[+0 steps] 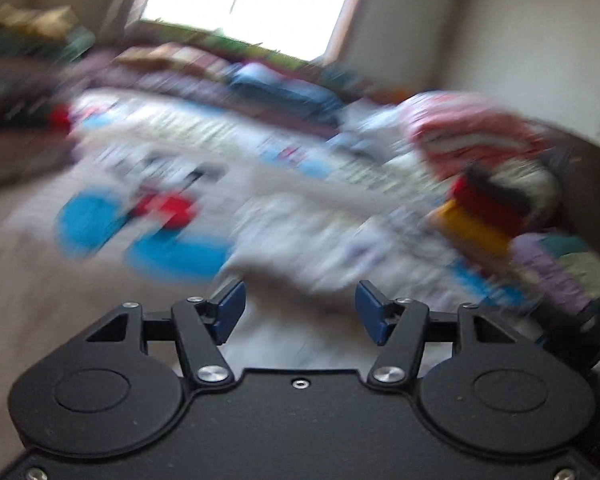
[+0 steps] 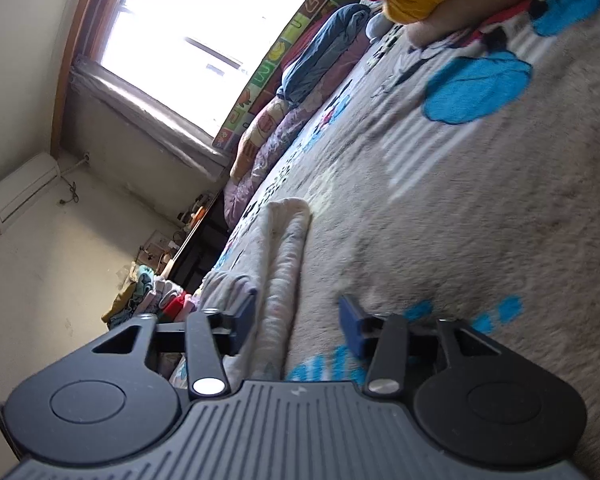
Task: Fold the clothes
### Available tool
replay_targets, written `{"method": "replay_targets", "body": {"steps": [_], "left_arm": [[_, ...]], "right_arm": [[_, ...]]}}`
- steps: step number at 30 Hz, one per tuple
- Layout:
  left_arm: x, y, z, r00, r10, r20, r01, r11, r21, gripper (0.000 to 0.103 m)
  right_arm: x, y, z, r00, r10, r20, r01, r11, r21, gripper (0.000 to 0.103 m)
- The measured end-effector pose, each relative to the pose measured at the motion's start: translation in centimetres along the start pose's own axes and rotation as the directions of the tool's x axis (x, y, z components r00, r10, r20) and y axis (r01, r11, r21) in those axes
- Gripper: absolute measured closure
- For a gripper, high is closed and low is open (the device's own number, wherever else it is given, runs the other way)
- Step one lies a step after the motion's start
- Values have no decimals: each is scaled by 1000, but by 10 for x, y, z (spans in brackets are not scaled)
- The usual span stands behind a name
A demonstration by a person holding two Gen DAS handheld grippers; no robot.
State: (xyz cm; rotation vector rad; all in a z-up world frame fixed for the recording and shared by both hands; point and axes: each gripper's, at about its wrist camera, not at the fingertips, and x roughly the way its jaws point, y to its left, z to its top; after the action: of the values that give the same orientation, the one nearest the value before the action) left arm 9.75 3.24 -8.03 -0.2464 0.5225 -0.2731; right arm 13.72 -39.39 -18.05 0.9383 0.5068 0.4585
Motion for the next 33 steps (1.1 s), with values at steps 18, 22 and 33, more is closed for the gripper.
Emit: {"method": "replay_targets", "body": {"steps": [18, 22, 33], "left_arm": [[0, 18, -44, 988, 50, -146, -62, 995, -83, 35], [1, 16, -43, 988, 33, -152, -47, 995, -86, 30], [-3, 9, -45, 984, 41, -171, -52, 997, -60, 31]], "right_arm": [[72, 102, -20, 970, -243, 33, 233, 873, -428, 77], [70, 125, -28, 967, -249, 57, 238, 798, -554, 80], [102, 130, -7, 936, -324, -135, 225, 850, -476, 93]]}}
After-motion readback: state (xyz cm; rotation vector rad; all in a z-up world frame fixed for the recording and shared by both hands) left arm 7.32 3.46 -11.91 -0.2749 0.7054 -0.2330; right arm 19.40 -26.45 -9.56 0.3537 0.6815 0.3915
